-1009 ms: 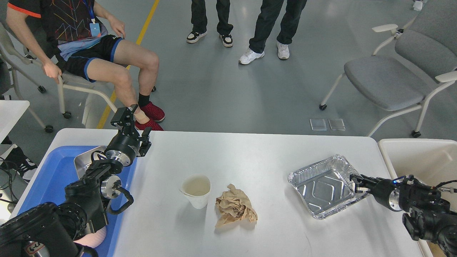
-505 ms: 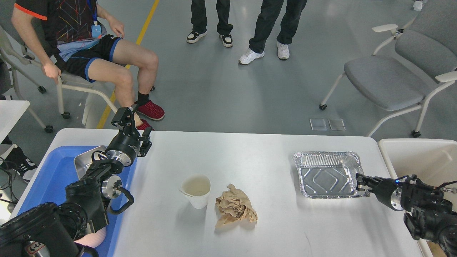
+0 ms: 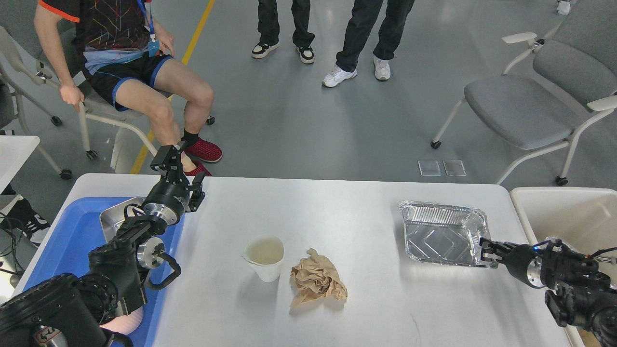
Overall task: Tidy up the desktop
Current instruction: 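Grasp the foil tray rim with the right gripper, then lift the foil tray and carry it toward the table center, then move the left gripper from the basin to the white paper cup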
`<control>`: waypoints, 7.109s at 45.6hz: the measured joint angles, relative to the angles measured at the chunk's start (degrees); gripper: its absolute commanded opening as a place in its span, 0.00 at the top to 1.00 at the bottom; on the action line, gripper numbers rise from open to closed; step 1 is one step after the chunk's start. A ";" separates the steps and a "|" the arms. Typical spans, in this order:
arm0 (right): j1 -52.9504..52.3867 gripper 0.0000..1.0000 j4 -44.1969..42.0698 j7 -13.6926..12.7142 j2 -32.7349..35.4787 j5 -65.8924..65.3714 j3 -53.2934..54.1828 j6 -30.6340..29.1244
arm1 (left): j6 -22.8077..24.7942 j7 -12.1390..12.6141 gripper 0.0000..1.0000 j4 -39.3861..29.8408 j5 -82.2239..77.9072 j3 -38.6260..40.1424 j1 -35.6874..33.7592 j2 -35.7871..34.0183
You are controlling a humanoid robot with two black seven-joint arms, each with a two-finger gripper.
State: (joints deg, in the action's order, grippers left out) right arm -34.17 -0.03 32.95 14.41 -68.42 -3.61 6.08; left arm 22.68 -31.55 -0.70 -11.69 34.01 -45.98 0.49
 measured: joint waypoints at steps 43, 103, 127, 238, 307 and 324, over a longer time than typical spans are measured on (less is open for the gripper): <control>-13.81 1.00 5.08 1.57 -2.22 -0.04 -0.44 -12.61 | -1.28 0.26 0.03 0.00 -0.08 -0.19 -0.54 0.03; -20.39 1.00 28.16 -1.97 13.33 6.36 -3.02 -15.78 | -3.12 0.54 0.03 0.00 -0.18 -0.26 -1.08 0.20; -18.66 1.00 20.70 -1.86 5.10 6.48 -2.89 -15.14 | -3.92 0.62 0.03 -0.01 -0.56 -0.26 -1.91 0.21; -20.07 1.00 21.20 -2.45 -2.19 7.20 -2.46 -13.66 | 12.03 -3.41 0.04 0.34 -4.15 -56.20 -8.90 -13.62; -21.77 1.00 16.47 -2.54 -7.77 7.25 -2.27 -14.34 | 17.29 -9.33 0.09 -63.36 -58.66 -58.51 -36.40 -59.97; -22.49 1.00 15.84 -2.55 -8.68 7.25 -2.24 -14.42 | 6.77 -8.03 0.09 -53.99 -57.35 -57.16 -25.56 -39.85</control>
State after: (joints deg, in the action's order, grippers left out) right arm -56.66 15.81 30.41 5.74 -61.17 -5.85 -8.34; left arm 29.46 -39.58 -54.70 -69.03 -23.14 -71.54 -39.37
